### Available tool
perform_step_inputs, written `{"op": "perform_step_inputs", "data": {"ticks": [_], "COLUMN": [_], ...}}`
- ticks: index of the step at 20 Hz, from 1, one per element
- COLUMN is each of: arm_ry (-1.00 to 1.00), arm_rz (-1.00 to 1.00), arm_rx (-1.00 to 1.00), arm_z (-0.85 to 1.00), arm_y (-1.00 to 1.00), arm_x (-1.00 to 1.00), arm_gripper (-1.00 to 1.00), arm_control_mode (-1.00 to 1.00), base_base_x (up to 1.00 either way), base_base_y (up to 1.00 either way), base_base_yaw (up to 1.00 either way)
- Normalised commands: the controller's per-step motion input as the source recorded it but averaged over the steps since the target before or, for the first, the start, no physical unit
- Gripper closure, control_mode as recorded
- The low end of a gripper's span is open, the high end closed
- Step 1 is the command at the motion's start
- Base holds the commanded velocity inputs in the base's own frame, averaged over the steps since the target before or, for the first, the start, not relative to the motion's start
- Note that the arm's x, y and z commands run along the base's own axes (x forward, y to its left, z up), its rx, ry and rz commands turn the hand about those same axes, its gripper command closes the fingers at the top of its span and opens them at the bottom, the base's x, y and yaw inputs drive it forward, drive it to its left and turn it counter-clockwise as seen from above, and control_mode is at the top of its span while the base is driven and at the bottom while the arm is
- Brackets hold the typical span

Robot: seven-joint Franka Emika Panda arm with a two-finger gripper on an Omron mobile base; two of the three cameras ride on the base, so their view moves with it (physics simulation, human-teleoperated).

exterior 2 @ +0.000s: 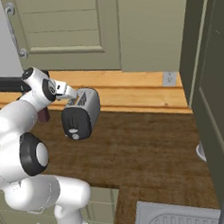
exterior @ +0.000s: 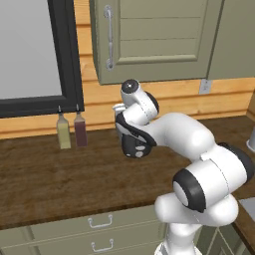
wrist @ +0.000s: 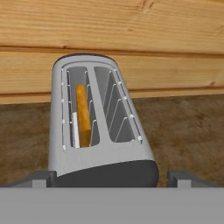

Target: Start the toaster. Once the lever pops up, take the bread to the plate on the dining counter.

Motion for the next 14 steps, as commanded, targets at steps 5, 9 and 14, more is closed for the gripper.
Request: {"op": "perform_step_inputs", "data": {"ticks": [5,9,14], "arm_ry": [0.00,0.00,0.00], "arm_rz": [0.00,0.00,0.00], "arm_rx": [0.00,0.00,0.00], "arm_z": [0.00,0.00,0.00], "arm_y": [0.00,0.00,0.00], "arm_x": [0.00,0.00,0.00], "arm_gripper": [-1.00,-1.00,-1.00], "arm_control_mode": [-1.00,-1.00,-1.00], "base_base_x": [0.00,0.00,0.00], "base_base_y": [0.00,0.00,0.00], "base_base_yaw": [0.00,0.00,0.00]}}
